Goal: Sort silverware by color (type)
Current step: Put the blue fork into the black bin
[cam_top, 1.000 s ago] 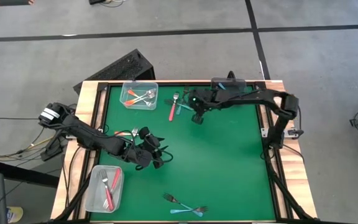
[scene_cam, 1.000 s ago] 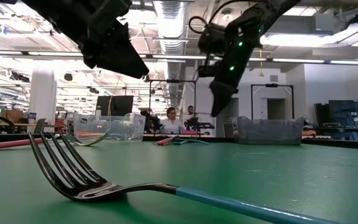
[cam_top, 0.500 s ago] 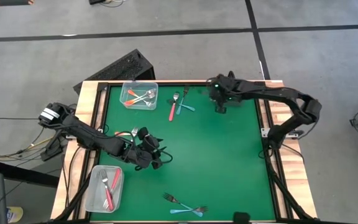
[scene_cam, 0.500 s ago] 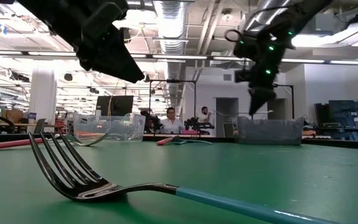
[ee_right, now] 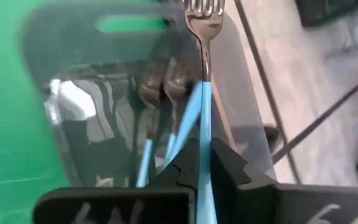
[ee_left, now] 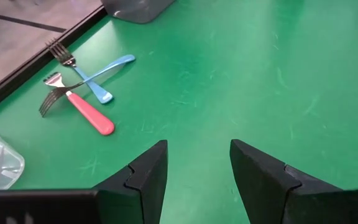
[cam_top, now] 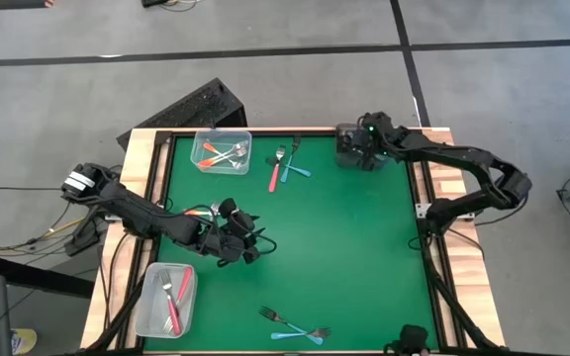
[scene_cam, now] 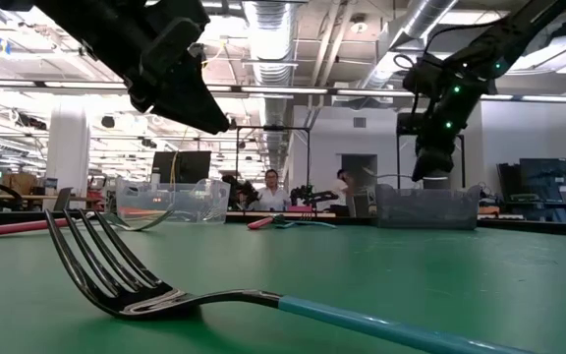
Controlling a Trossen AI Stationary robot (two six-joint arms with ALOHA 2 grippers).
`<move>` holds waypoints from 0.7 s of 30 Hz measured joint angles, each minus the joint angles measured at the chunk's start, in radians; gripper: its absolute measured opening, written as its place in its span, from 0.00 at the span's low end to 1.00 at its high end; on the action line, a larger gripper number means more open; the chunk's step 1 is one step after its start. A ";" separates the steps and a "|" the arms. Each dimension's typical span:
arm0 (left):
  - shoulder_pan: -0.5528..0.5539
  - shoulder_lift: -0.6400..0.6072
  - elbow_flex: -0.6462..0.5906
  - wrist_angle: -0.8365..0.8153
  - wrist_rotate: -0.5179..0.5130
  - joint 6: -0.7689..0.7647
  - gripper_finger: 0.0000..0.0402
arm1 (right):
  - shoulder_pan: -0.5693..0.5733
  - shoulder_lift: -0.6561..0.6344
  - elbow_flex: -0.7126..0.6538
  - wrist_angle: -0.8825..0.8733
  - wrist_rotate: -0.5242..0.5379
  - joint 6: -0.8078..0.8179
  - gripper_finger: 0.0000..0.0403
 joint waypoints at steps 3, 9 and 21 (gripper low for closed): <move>0.000 0.000 0.000 0.000 0.014 -0.003 0.41 | -0.020 0.000 0.000 -0.026 0.000 0.055 0.16; 0.000 0.000 0.000 -0.004 0.024 -0.003 0.41 | -0.021 0.000 0.000 -0.063 0.000 0.160 0.36; 0.000 0.000 0.000 0.002 0.031 -0.007 0.41 | 0.138 -0.099 0.001 -0.065 -0.147 0.639 0.42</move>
